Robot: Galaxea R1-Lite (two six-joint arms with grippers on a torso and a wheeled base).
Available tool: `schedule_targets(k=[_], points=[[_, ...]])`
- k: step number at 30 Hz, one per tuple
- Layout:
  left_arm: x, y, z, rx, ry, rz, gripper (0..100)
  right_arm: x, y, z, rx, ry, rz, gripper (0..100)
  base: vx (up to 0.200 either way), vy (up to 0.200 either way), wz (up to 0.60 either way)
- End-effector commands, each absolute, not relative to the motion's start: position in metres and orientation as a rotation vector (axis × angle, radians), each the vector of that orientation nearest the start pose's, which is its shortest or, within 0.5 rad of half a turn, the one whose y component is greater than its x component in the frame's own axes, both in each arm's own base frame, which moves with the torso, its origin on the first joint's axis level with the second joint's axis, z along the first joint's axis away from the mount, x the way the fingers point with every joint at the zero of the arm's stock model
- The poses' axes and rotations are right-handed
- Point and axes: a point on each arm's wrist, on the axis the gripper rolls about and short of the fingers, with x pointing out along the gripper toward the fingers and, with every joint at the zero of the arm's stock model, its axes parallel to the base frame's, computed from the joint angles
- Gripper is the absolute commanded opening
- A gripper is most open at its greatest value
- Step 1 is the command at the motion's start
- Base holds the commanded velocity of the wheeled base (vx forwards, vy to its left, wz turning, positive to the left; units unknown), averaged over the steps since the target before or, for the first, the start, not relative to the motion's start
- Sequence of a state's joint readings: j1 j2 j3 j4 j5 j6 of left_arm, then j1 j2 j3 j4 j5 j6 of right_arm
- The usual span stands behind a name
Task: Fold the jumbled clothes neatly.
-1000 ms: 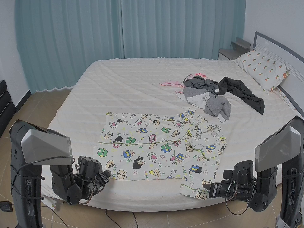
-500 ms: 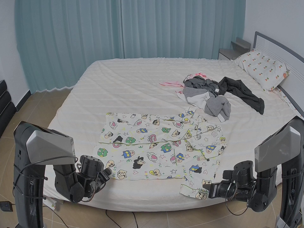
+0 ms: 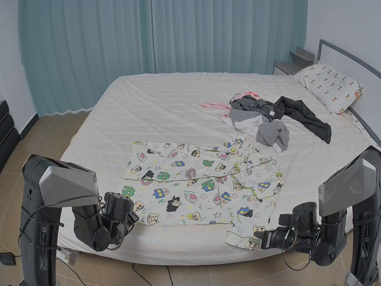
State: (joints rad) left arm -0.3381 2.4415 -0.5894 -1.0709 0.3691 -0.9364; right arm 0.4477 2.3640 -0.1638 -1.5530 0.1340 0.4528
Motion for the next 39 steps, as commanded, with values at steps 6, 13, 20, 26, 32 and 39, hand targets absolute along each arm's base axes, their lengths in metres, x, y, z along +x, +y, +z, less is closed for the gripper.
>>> schedule_targets(k=[6, 13, 20, 26, 32, 39], points=[[0.310, -0.092, -0.067, -0.616, 0.630, 0.405, 0, 0.227, 0.112, -0.043, 0.319, 0.778, 0.401, 0, 0.000, 0.000, 0.00], [0.309, -0.080, -0.063, -0.627, 0.615, 0.436, 0, 0.240, 0.107, -0.058, 0.334, 0.781, 0.354, 0, 0.000, 0.000, 0.00], [0.302, -0.075, -0.060, -0.637, 0.596, 0.434, 0, 0.246, 0.094, -0.063, 0.358, 0.785, 0.301, 0, 0.000, 0.000, 0.00], [0.301, -0.075, -0.060, -0.627, 0.592, 0.425, 0, 0.239, 0.092, -0.060, 0.336, 0.798, 0.305, 100, 0.000, 0.000, 0.00], [0.300, -0.075, -0.061, -0.625, 0.595, 0.426, 0, 0.237, 0.085, -0.058, 0.297, 0.797, 0.299, 100, 0.000, 0.000, 0.00], [0.301, -0.075, -0.062, -0.623, 0.596, 0.426, 0, 0.239, 0.088, -0.061, 0.285, 0.801, 0.318, 100, 0.000, 0.000, 0.00]])
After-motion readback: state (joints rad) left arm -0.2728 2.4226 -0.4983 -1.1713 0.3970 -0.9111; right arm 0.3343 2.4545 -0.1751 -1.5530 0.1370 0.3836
